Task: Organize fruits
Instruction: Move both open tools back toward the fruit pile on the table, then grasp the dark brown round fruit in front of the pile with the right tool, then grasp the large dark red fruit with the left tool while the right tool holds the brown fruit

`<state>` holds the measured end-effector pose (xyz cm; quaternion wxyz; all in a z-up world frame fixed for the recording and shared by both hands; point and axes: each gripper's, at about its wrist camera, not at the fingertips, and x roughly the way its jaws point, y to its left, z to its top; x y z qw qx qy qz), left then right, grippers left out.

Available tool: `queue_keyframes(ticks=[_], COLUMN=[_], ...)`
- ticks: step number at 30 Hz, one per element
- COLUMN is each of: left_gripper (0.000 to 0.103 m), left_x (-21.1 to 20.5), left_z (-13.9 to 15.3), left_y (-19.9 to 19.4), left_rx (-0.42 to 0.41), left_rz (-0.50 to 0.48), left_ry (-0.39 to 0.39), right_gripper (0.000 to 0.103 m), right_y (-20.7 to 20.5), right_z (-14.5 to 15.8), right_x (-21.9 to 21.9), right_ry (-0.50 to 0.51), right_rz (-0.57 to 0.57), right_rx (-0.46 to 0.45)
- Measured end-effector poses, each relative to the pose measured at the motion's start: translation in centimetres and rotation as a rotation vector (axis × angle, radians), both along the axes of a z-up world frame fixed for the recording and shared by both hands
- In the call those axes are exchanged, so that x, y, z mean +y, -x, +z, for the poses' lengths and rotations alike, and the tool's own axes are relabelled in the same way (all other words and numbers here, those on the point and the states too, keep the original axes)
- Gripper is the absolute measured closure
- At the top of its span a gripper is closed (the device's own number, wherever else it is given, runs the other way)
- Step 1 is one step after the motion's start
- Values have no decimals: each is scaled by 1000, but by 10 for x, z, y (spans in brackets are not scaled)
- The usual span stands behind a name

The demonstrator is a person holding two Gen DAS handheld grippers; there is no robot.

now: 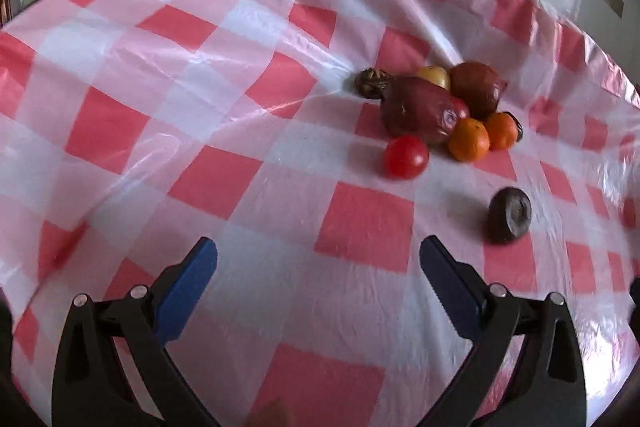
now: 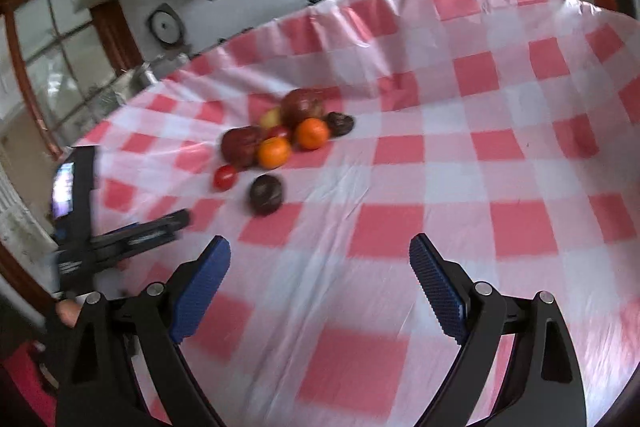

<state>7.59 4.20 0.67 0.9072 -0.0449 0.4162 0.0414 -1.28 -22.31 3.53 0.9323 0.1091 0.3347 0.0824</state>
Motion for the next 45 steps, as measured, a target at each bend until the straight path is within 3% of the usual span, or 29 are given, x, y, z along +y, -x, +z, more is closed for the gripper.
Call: queue_keyframes(ticks=[4, 7, 16, 20, 21, 25, 28, 30, 39, 43, 45], left_gripper=[2, 1, 1, 2, 1, 1, 1, 1, 1, 2, 2], left_x=[9, 8, 4, 3, 2, -2, -2, -2, 1, 10, 0], left_z=[-8, -7, -4, -5, -6, -7, -8, -8, -6, 2, 9], left_y=[-7, -8, -9, -11, -12, -13, -13, -13, -13, -25, -44], left_rx=[55, 59, 69, 82, 91, 105, 106, 106, 117, 125, 123], left_rz=[-1, -1, 0, 5, 5, -8, -11, -12, -48, -24, -33], left_ry=[64, 53, 27, 3, -13, -45, -49, -51, -30, 112, 99], right_gripper=[15, 15, 16, 27, 36, 43, 46, 65, 66, 66, 66], right_y=[-45, -64, -83, -94, -97, -108, -107, -108, -113, -115, -115], right_z=[-10, -13, -11, -16, -18, -28, -29, -28, -28, -27, -27], right_x=[-5, -1, 65, 90, 94, 102, 102, 94, 39, 32, 28], right_ry=[-34, -95, 145, 224, 238, 261, 267, 224, -121, -165, -181], right_rz=[-45, 1, 117, 167, 168, 199, 196, 182, 116, 91, 70], right_rx=[83, 122, 95, 110, 121, 189, 190, 184, 164, 148, 140])
